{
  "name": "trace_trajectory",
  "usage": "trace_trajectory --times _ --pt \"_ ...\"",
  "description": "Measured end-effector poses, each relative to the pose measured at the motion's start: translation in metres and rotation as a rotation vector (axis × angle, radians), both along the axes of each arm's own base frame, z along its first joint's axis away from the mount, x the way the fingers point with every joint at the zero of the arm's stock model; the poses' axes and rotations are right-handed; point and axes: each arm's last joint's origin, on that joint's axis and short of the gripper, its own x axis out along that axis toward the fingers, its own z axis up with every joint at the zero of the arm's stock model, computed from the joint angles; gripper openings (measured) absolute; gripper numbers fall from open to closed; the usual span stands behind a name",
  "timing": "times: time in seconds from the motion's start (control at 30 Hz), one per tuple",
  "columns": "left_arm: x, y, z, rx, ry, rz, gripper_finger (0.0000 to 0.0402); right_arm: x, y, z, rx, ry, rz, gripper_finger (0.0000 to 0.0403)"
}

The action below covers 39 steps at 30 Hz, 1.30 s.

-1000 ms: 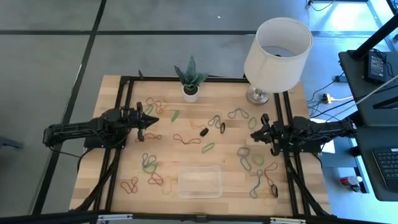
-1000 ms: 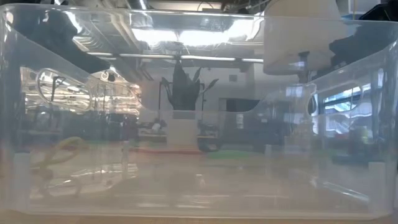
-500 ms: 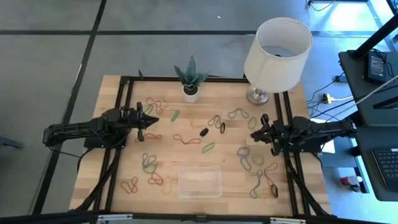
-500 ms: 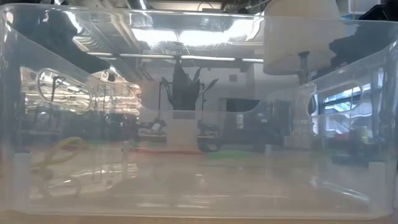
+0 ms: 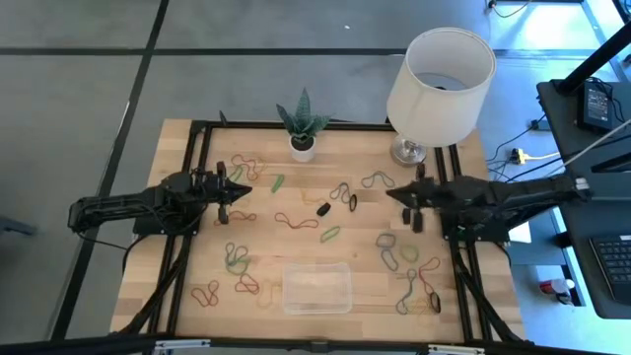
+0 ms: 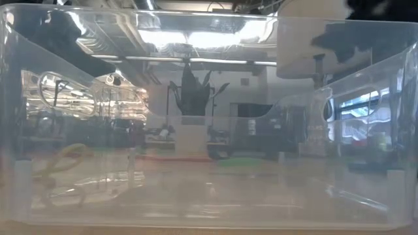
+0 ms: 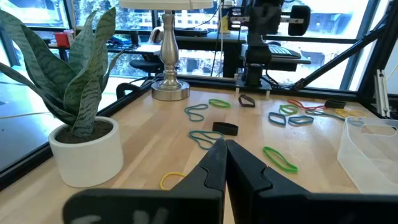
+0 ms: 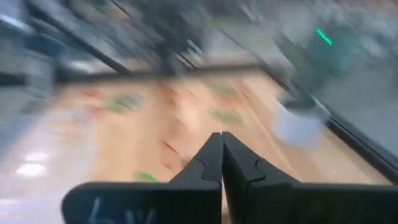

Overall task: Pick and place rubber bands into bin
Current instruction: Put the black rubber band into the transparent bin

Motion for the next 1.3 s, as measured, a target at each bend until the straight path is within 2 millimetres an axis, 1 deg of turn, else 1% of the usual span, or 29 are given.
trace_trajectory --times 0.13,0.23,0.3,0.4,0.5,0.63,0.77,0.9,1.0,1.07,1.17,1.23,1.3 --pt "0.000 0.000 0.000 0.000 0.000 0.000 0.0002 0.037 0.000 0.012 0.046 0.242 -0.233 0.0002" --pt "0.000 0.000 0.000 0.000 0.000 0.000 0.0002 0.070 -0.001 0.020 0.155 0.341 -0.364 0.0002" --pt "0.000 0.000 0.000 0.000 0.000 0.000 0.0002 0.089 -0.003 0.020 0.237 0.417 -0.455 0.0002" --pt "0.000 0.000 0.000 0.000 0.000 0.000 0.0002 0.117 -0.009 0.012 0.306 0.546 -0.579 0.0011" --pt "0.000 0.000 0.000 0.000 0.000 0.000 0.0002 0.141 -0.016 0.000 0.367 0.672 -0.619 0.0034" --pt "0.000 0.000 0.000 0.000 0.000 0.000 0.0002 0.167 -0.026 -0.022 0.446 0.728 -0.683 0.0079" --pt "0.000 0.000 0.000 0.000 0.000 0.000 0.0002 0.180 -0.040 -0.046 0.564 0.787 -0.745 0.0128" --pt "0.000 0.000 0.000 0.000 0.000 0.000 0.0002 0.183 -0.051 -0.070 0.642 0.870 -0.778 0.0165" --pt "0.000 0.000 0.000 0.000 0.000 0.000 0.0002 0.185 -0.055 -0.086 0.680 0.920 -0.802 0.0180" --pt "0.000 0.000 0.000 0.000 0.000 0.000 0.0002 0.186 -0.055 -0.096 0.679 0.949 -0.804 0.0180" --pt "0.000 0.000 0.000 0.000 0.000 0.000 0.0002 0.190 -0.054 -0.103 0.673 0.962 -0.799 0.0153" --pt "0.000 0.000 0.000 0.000 0.000 0.000 0.0002 0.192 -0.050 -0.106 0.670 0.966 -0.787 0.0114" --pt "0.000 0.000 0.000 0.000 0.000 0.000 0.0002 0.192 -0.046 -0.104 0.660 0.958 -0.775 0.0059"
